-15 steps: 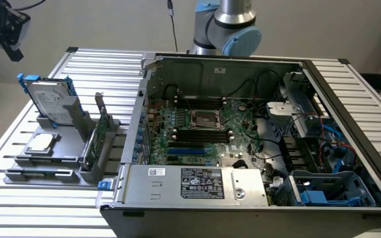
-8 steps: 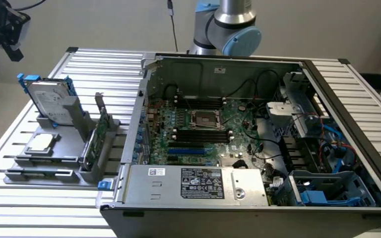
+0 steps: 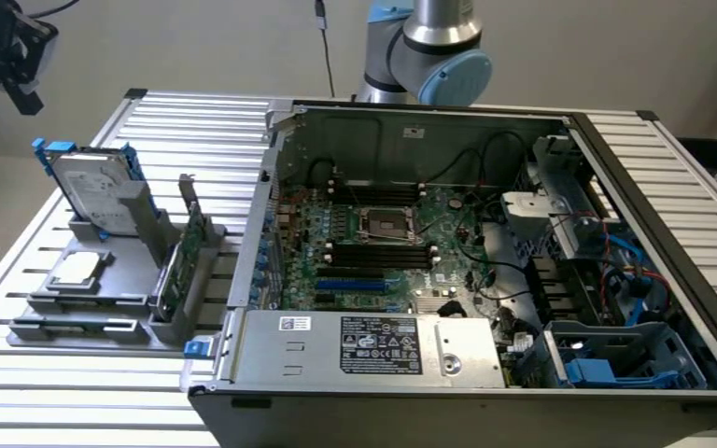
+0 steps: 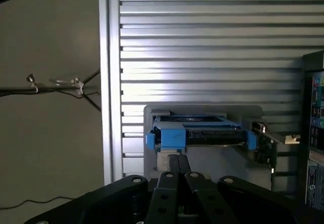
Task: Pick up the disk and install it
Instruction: 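Pick up the disk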
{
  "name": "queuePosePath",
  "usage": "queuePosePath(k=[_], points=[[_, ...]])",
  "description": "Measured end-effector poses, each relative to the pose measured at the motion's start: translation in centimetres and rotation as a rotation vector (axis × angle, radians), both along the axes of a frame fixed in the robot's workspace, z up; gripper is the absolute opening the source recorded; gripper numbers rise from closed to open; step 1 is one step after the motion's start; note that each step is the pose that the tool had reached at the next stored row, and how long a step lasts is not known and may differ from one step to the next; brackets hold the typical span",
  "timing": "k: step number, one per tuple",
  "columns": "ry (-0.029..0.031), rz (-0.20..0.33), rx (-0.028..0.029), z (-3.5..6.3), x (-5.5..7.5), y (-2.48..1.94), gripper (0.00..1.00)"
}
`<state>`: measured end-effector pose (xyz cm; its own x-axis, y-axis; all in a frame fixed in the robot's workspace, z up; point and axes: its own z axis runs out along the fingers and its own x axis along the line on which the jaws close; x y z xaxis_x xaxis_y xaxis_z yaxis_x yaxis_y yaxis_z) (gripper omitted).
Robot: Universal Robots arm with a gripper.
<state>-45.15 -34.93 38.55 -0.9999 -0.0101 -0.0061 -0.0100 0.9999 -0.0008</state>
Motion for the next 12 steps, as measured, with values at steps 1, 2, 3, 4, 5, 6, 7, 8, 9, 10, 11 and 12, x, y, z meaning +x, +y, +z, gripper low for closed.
queuePosePath(k=[1, 2, 3, 4, 5, 6, 7, 8, 9, 10, 11, 12], points=[[0.0002, 0.018, 0.0002, 0.0, 0.0, 0.0, 0.11], [0.0003, 0.035, 0.0006, -0.01, 0.0, 0.01, 0.11], [0.0003, 0.053, 0.0011, -0.02, 0.0, 0.01, 0.11], [0.0002, 0.07, 0.0016, -0.03, 0.0, 0.0, 0.11], [-0.0001, 0.088, 0.002, -0.05, 0.0, 0.0, 0.11], [0.0, 0.106, 0.0021, -0.06, 0.0, 0.0, 0.11], [0.0001, 0.124, 0.0021, -0.07, 0.0, 0.0, 0.11], [0.0, 0.142, 0.0022, -0.09, 0.0, 0.0, 0.11], [0.0001, 0.16, 0.0023, -0.11, 0.0, 0.0, 0.11], [0.0001, 0.18, 0.0023, -0.12, 0.0, 0.0, 0.11], [0.0002, 0.198, 0.0023, -0.14, 0.0, 0.0, 0.11], [0.0002, 0.215, 0.0023, -0.15, 0.0, 0.0, 0.11]])
